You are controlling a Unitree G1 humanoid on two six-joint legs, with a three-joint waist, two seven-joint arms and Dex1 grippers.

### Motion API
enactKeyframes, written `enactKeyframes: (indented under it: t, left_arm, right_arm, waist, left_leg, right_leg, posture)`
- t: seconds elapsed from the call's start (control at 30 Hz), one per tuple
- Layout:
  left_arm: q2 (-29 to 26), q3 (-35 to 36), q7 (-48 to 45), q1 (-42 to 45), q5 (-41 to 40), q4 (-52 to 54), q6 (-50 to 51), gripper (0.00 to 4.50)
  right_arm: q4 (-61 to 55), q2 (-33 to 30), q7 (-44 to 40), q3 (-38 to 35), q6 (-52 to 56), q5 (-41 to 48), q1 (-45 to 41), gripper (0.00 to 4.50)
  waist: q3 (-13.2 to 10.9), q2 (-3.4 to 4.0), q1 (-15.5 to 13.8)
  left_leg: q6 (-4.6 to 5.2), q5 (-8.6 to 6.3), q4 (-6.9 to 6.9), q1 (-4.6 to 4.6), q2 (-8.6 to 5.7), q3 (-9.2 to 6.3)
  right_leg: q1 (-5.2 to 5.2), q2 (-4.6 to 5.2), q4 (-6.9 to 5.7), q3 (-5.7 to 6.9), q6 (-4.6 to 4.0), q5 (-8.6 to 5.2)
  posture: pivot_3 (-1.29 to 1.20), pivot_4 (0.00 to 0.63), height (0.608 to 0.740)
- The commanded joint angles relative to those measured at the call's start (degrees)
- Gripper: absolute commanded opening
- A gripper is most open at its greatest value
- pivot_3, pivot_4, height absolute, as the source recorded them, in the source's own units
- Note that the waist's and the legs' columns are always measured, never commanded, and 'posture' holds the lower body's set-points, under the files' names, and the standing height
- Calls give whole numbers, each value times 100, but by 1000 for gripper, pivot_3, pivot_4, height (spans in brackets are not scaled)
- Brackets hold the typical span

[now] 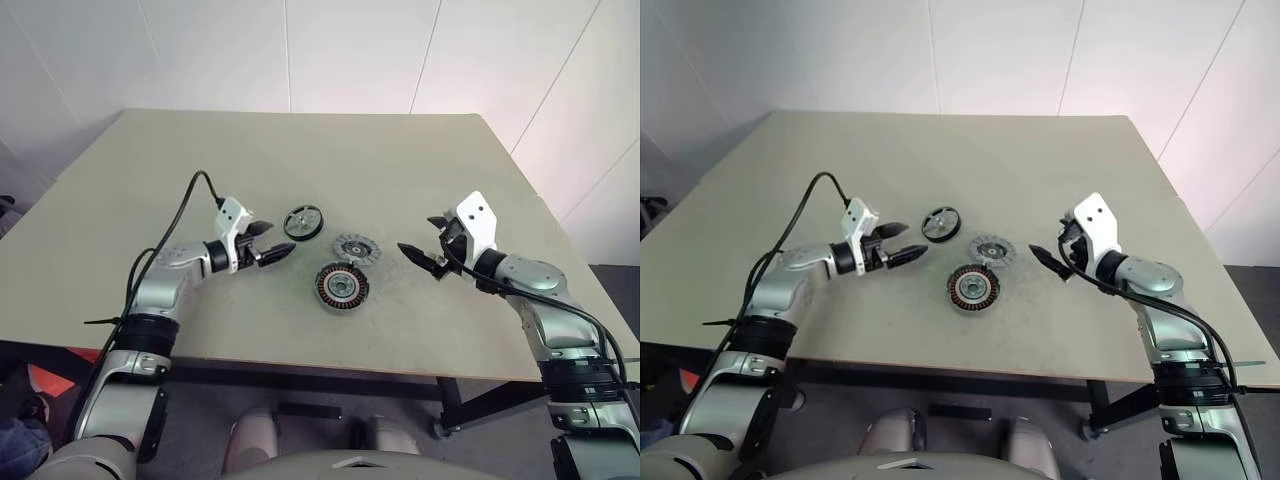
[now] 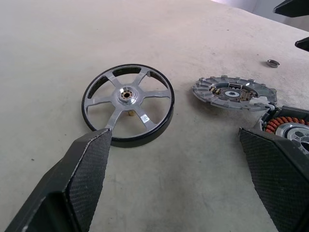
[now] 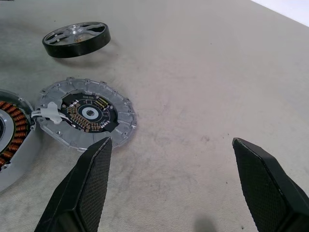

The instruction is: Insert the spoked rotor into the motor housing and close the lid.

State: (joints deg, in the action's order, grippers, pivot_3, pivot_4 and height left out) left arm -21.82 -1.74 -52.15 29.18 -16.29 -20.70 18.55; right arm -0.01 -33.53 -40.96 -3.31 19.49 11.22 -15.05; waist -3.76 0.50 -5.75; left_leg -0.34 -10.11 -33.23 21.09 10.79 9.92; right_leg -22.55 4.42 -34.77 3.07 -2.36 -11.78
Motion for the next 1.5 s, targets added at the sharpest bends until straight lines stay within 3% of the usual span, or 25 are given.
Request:
enactKeyframes:
  t: [0.03, 0.43, 1.03, 1.13, 1.43, 1.5]
  left_arm:
    - [-22, 34, -19, 147, 9, 73, -114, 4444]
    - [15, -9, -10, 112, -7, 157, -88, 4444]
    - [90, -51, 33, 13, 32, 206, -154, 4444]
    - [80, -29, 78, 9, 37, 209, -171, 4482]
    - [-14, 42, 144, 4, 19, 179, -211, 4482]
    - [-20, 44, 148, 7, 19, 175, -216, 4482]
  right_arm:
    - [-79, -75, 21, -95, -21, 19, -70, 4500]
    - [182, -60, 77, -295, 250, 183, -74, 4500]
    - [2407, -118, 454, -595, 572, 47, -592, 4500]
    - [2560, -142, 462, -536, 525, -30, -632, 3957]
    - [2406, -155, 399, -239, 318, -191, -538, 797]
    - [2316, -140, 410, -235, 327, -179, -511, 555]
  waist:
    - [0, 0, 3]
    - [0, 0, 0]
    - [0, 0, 1]
    - [1, -1, 2]
    - [2, -2, 3]
    - [2, -3, 0]
  left_leg:
    - [0, 0, 0, -1, 0, 0]
    - [0, 0, 0, 0, 0, 0]
    - [0, 0, -5, -8, -1, 4]
    - [1, 0, -8, -15, -1, 4]
    - [0, 0, -10, -23, -1, 3]
    - [0, 0, -11, -23, -2, 3]
  right_leg:
    - [0, 0, 0, 0, 2, -1]
    - [0, 0, 0, 0, -4, 2]
    - [10, 1, 0, 0, -7, 4]
    - [18, 1, 0, 0, -7, 4]
    - [26, 2, 0, 0, 8, -5]
    - [28, 3, 1, 0, 16, -10]
  posture:
    - [0, 0, 740]
    - [0, 0, 740]
    - [0, 0, 740]
    - [0, 0, 740]
    - [0, 0, 740]
    - [0, 0, 740]
